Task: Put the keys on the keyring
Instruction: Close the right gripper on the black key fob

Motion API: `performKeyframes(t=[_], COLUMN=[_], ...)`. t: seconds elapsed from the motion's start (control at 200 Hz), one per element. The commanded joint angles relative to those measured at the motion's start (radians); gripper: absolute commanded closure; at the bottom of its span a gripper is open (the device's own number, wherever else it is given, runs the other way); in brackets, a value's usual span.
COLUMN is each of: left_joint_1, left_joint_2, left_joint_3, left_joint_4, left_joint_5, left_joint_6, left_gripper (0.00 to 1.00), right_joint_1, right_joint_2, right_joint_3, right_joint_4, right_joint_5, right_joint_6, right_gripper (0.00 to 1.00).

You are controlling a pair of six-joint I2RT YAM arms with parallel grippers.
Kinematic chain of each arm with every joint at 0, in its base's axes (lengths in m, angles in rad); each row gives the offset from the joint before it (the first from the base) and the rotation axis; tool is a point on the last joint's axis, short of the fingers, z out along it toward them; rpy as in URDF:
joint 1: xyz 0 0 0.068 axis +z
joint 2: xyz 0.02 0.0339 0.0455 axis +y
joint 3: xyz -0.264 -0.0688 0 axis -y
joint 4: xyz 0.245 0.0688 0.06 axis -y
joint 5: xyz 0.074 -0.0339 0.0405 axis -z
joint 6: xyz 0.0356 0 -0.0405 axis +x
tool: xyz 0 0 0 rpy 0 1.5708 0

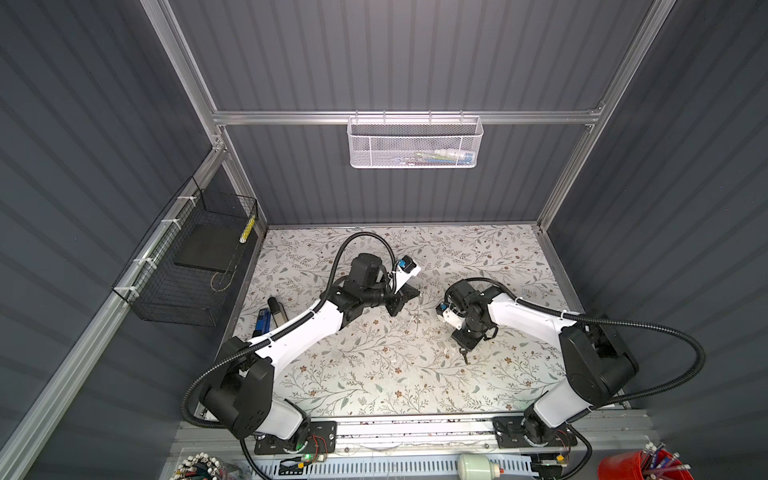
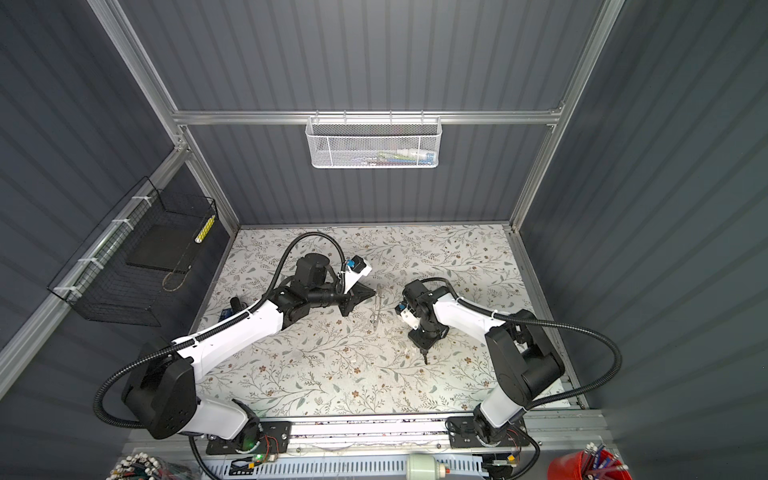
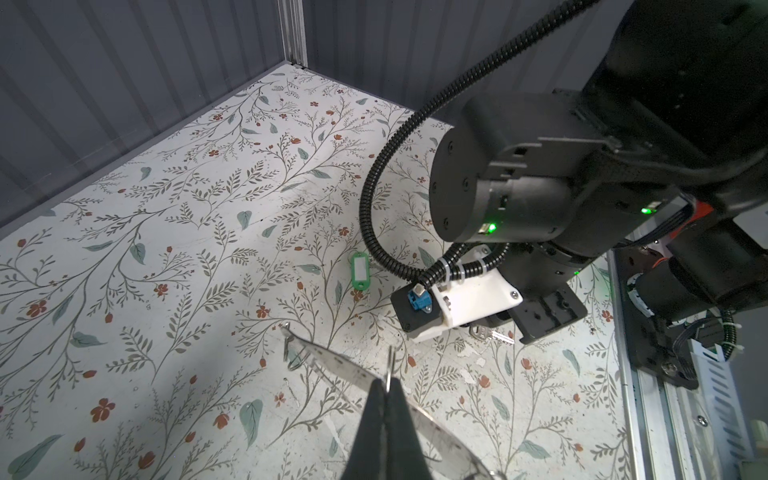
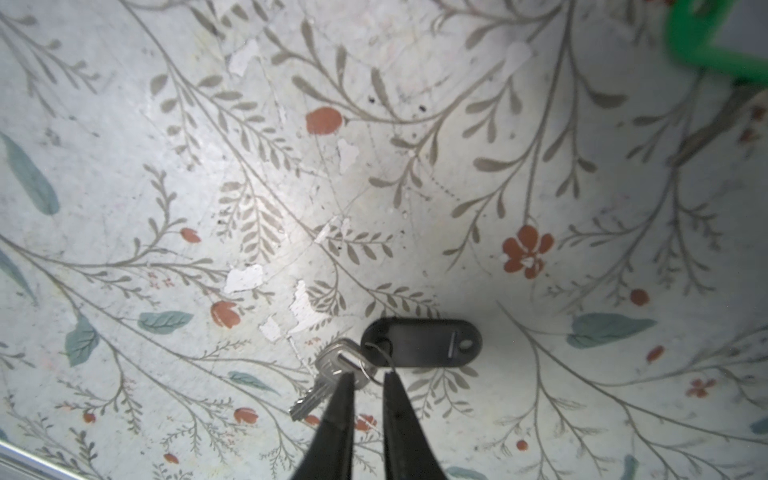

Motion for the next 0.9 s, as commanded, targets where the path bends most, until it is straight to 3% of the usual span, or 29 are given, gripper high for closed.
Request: performKeyframes(t=[0.0,0.245,0.41,0.625,0.895], left_joint_1=[0.0,0.001,0.001,0.0,0.001], left_joint_2=[-0.021,-0.016,-0.016,-0.01,-0.014], left_joint_3=[-0.009,-0.007,-0.009,-0.006,0.002], left_joint_4=[0.02,0.023,0.03,0.032,0.009], left_joint_5=[0.008,0.013,0.011,0.026,0.043], left_joint_6=[-0.001,-0.004,-0.003,0.007,0.019], left_gripper=[1.0,1.0,1.0,1.0,1.0], right_joint_1=[0.002,-0.032,-0.038,-0.038,-0.05], right_joint_2=[-0.005,-0.008,-0.008,-0.1,-0.272], right_joint_3=[0.0,0.088,0.137,0.016,-0.233], right_joint_4=[-0.055,-0.126,-0.125,0.039,0.268], right_joint_5=[-0.018,-0.1,-0.138,-0.092,-0.034], right_joint_6=[0.037,0.127,0.351,0.613,0.782], right_gripper=[0.77,0.67,0.66,0.67,0.66])
